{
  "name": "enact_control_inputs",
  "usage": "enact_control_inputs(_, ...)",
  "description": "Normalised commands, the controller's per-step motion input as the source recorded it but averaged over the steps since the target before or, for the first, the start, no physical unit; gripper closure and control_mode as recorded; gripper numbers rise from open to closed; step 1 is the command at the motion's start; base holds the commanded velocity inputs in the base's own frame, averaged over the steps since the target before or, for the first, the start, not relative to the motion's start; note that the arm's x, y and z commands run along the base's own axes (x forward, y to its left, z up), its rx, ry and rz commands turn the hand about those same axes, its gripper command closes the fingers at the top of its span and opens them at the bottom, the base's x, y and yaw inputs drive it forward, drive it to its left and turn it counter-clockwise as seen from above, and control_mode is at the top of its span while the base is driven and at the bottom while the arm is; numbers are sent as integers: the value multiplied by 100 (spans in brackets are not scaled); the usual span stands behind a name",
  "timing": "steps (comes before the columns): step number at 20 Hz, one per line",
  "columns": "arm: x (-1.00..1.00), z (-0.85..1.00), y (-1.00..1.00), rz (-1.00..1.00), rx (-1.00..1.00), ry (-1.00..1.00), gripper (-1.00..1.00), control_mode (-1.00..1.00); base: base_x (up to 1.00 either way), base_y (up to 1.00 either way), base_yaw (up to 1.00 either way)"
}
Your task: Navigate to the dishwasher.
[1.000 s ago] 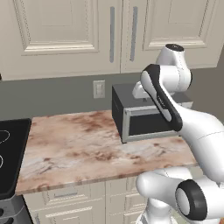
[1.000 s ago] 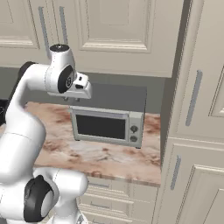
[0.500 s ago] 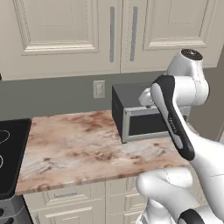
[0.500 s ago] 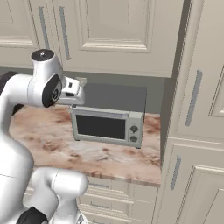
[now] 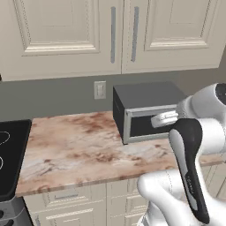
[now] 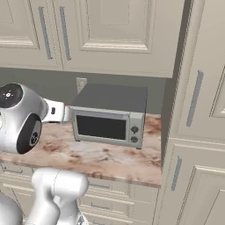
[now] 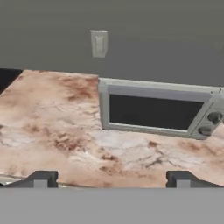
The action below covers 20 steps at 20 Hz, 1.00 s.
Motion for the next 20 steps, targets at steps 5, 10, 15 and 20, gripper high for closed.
enact_control_inputs(5,0,0,0,0,0,0,-100,100,-85,39,-7)
enact_control_inputs(10,0,0,0,0,0,0,-100,100,-83,87,0)
enact_control_inputs(15,0,0,0,0,0,0,-100,100,-26,100,36)
enact_control_inputs(20,0,0,0,0,0,0,-100,100,-9,100,63)
